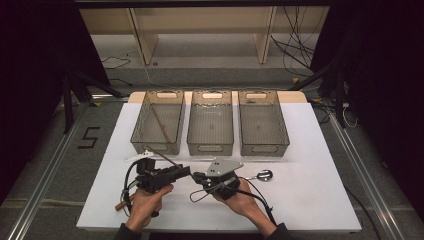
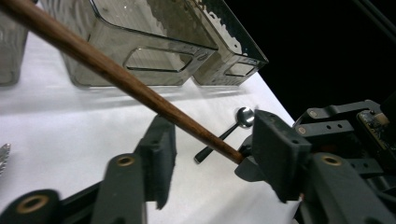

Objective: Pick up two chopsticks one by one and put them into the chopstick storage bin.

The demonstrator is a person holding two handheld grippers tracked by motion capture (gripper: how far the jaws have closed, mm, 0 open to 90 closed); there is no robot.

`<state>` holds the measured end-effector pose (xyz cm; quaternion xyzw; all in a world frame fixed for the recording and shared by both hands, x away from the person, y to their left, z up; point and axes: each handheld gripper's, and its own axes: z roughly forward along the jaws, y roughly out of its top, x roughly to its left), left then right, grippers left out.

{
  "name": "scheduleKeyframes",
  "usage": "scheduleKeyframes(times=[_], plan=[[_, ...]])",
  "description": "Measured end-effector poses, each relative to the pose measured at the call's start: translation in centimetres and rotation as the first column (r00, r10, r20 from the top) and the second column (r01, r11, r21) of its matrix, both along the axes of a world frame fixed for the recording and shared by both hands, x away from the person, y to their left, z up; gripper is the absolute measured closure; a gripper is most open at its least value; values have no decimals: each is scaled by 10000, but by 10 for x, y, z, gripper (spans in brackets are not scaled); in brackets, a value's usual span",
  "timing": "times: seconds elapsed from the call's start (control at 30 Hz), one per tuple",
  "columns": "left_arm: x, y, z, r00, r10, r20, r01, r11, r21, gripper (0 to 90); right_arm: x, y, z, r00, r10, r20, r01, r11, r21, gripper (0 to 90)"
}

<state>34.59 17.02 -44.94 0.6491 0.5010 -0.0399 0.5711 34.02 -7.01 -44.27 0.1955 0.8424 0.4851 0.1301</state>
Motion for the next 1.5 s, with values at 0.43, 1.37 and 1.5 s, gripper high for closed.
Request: scheduleKeyframes(times=[0.43,1.37,1.5], plan=[[2,7,-3,9997,-171,-198,151,9952,-964,755,-2,1,-1,10000,29,-68,-28,9999,165,850],[11,32,26,9981,44,612,-19,9992,-401,847,-6,-42,-2,9961,-548,-698,584,9970,505,429],[19,44,33,9969,230,750,-220,9997,-144,847,-9,-61,-6,9927,-883,-816,926,9944,511,403]])
